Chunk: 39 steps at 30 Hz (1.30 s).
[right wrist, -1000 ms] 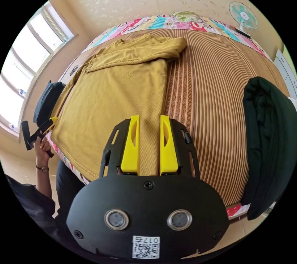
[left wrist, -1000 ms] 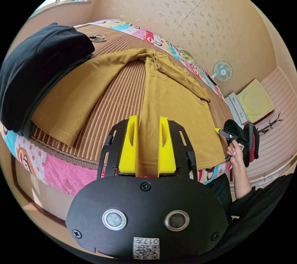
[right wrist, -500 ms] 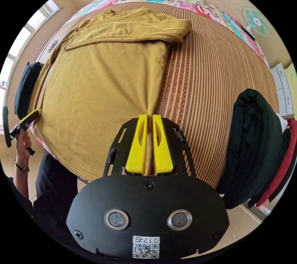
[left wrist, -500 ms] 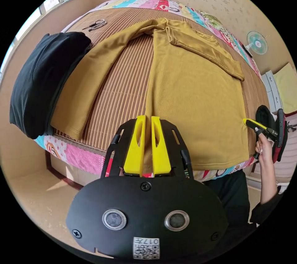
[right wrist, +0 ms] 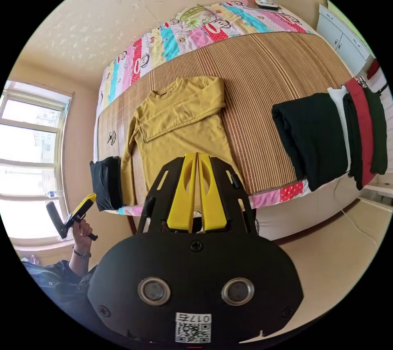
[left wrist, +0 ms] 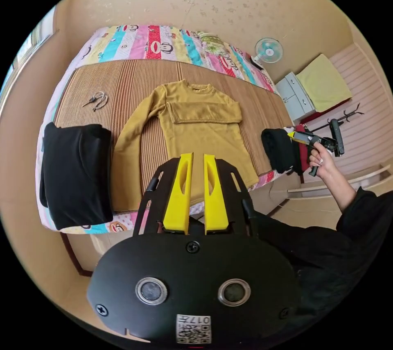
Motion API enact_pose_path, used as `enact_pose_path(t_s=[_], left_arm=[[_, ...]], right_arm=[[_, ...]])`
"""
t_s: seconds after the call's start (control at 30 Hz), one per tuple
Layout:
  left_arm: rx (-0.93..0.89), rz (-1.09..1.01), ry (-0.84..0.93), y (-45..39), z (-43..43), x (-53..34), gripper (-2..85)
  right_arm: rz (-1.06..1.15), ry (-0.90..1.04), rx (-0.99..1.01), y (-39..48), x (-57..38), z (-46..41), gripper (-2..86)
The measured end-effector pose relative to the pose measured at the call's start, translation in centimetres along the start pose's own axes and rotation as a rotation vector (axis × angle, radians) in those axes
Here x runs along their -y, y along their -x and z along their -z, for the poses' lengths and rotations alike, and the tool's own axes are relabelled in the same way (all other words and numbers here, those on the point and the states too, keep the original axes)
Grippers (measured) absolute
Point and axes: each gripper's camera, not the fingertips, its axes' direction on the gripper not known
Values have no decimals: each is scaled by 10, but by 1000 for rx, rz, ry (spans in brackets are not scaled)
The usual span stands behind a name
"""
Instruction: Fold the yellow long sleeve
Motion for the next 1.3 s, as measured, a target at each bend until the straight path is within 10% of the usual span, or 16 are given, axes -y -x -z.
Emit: enact_pose_path(t_s=[0.47,1.3], left_arm=[[-401,-324,-186,-4,52,43,-9],[-192,361,-54,143,-174,139,74]], right_arm=[[40,-92,60,-6,-13,40,4],[-50,247,229,-236,40,-160,3]])
